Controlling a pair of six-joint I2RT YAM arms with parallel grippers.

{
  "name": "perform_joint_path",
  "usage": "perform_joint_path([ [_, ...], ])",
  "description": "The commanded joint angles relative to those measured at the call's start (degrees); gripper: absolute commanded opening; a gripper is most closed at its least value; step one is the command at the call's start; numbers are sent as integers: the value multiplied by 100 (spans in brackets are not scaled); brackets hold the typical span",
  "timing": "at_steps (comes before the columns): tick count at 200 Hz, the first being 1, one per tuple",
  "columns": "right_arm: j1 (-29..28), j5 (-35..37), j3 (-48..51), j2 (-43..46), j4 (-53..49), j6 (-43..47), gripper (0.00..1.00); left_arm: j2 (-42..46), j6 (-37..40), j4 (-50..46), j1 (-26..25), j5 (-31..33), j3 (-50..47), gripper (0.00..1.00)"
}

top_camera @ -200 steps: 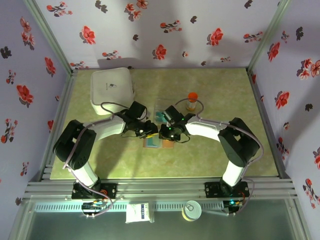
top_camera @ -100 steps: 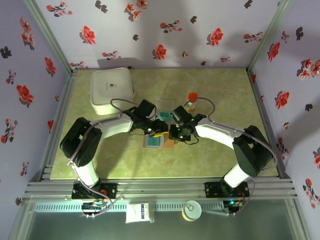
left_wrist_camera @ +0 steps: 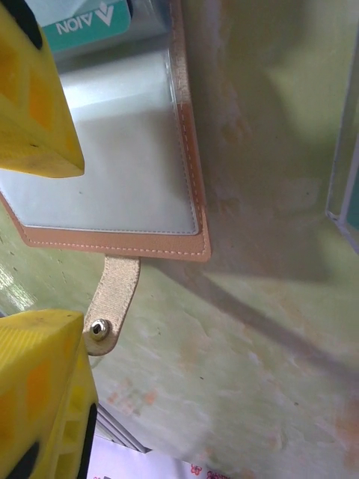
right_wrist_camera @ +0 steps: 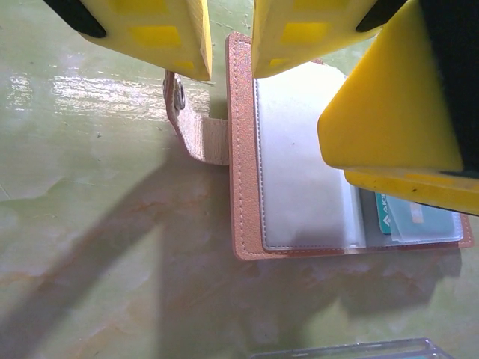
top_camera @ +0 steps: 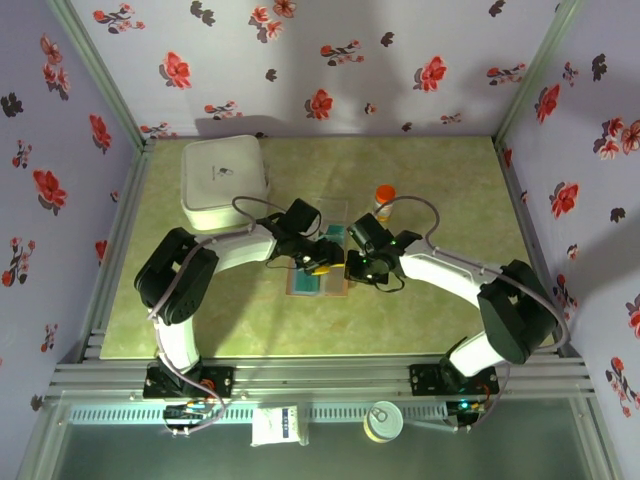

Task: Take the credit cards out of the card holder

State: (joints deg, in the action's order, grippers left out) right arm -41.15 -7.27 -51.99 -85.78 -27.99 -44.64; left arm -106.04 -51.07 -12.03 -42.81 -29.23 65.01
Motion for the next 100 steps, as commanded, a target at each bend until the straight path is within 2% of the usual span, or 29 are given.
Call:
perform_joint_path([
  [1, -23, -90, 24, 156, 95, -94, 22, 25, 81, -59, -5, -50, 143, 49],
  [100, -320, -571, -731, -505, 465, -179, 22, 903, 382, -335, 630, 262, -630, 40],
])
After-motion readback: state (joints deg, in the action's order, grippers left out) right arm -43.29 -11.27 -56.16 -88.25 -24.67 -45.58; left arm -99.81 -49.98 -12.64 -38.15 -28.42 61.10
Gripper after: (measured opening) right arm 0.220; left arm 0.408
